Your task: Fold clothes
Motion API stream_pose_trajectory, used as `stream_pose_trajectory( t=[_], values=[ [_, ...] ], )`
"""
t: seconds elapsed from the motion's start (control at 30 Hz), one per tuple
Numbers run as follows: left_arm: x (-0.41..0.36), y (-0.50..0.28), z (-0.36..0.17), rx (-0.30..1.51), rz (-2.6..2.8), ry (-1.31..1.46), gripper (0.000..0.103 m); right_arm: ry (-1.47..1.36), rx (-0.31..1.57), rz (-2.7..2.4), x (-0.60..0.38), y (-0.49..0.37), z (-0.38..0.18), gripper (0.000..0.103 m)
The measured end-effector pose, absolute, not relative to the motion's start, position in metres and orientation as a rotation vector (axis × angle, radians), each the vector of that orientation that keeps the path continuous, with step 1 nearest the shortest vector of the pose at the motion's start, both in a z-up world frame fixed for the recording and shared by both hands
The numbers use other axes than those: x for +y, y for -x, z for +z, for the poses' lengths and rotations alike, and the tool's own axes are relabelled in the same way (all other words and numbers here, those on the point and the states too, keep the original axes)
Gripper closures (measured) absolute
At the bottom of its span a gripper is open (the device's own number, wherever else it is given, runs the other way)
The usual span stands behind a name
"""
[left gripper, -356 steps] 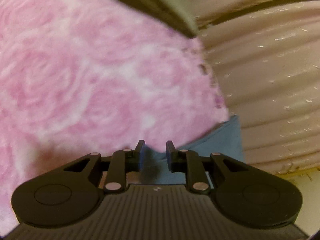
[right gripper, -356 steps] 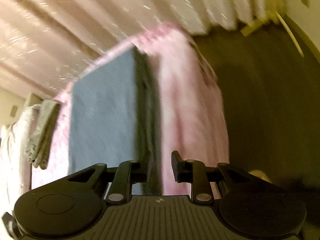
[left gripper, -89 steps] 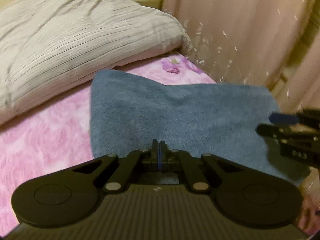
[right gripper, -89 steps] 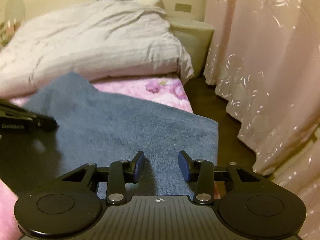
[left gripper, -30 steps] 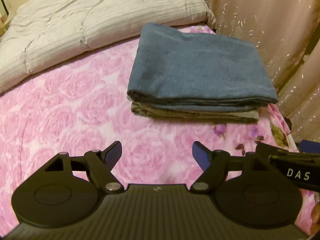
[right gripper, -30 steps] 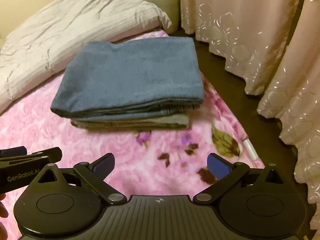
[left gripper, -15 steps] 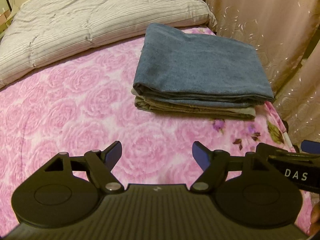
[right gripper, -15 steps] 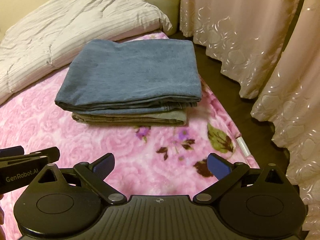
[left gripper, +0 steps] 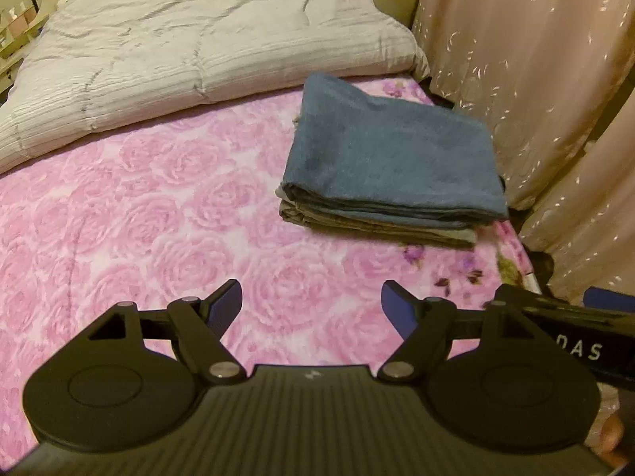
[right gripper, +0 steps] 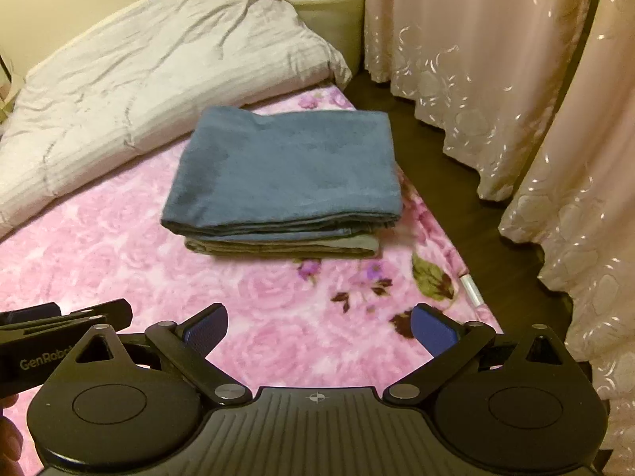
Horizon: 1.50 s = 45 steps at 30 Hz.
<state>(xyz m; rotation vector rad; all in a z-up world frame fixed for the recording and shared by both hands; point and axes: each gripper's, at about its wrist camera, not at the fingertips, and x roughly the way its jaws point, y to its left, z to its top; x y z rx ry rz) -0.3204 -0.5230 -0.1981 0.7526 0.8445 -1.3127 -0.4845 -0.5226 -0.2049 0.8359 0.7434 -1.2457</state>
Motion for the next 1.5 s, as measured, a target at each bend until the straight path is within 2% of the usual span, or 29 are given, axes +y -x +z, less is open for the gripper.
stream_pose_trajectory(
  t=[0.27, 0.6, 0.9, 1.5],
  values=[
    [-0.503, 0.328, -0.153, 0.848, -1.342, -0.717, 0.029, -0.829, 0.7, -1.278, -0.501, 0.496, -0.157, 0.002],
    [-0.482, 0.326, -0.121, 0.825, -1.338, -0.702, 0.029, -0.786, 0.704, -1.268, -0.48, 0.497, -0.122, 0.002],
    [-0.463, 0.326, -0.101, 0.785, -1.36, -0.713, 0.029, -0.767, 0.711, -1.26, -0.464, 0.493, -0.108, 0.002],
    [-0.447, 0.328, -0.095, 0.746, -1.396, -0.744, 0.029, -0.791, 0.696, -1.289, -0.448, 0.497, -0.096, 0.002]
  ],
)
